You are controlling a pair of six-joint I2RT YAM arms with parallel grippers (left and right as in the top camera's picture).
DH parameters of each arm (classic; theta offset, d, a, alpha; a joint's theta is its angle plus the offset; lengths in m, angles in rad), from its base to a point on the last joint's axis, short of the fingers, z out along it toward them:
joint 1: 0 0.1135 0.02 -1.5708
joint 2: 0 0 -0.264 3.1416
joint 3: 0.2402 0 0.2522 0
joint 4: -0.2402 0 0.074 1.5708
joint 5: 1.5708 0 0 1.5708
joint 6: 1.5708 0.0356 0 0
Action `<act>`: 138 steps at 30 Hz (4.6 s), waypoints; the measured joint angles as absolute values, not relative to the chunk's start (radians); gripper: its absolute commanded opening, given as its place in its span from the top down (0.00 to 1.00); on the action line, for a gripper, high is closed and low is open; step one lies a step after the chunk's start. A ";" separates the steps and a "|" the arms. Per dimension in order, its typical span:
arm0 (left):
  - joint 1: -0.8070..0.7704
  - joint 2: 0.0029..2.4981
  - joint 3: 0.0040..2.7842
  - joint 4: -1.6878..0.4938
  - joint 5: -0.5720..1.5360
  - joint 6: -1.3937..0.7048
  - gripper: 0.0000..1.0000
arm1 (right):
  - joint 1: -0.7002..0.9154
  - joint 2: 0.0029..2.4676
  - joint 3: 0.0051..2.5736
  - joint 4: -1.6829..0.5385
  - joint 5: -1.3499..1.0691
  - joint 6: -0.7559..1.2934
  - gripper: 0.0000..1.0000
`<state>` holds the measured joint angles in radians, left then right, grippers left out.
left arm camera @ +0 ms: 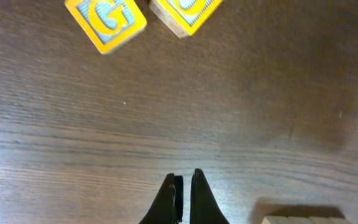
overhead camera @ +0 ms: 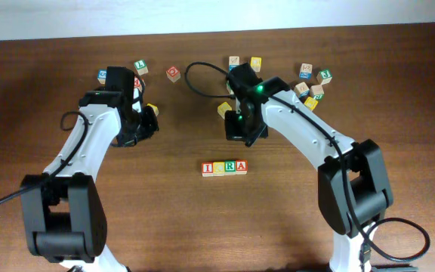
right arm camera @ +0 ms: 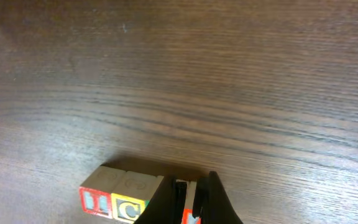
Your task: Spell out ICRA
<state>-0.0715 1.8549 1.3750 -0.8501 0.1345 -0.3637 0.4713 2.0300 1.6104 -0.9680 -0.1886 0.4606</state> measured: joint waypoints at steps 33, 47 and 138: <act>-0.072 1.855 1.375 -0.845 0.115 -0.364 1.00 | 0.599 2.140 1.610 -1.001 -0.086 0.501 0.96; -0.072 1.855 1.375 -0.844 0.115 -0.364 1.00 | 0.599 2.141 1.610 -1.014 -0.094 0.502 0.96; -0.318 1.855 1.375 -0.882 0.124 -0.368 1.00 | 0.342 2.155 1.640 -1.205 -0.191 0.381 0.96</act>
<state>-0.3176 1.8549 1.3746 -0.8818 0.1242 -0.3676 0.3424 2.1548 1.6398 -1.2045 -0.1913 0.3813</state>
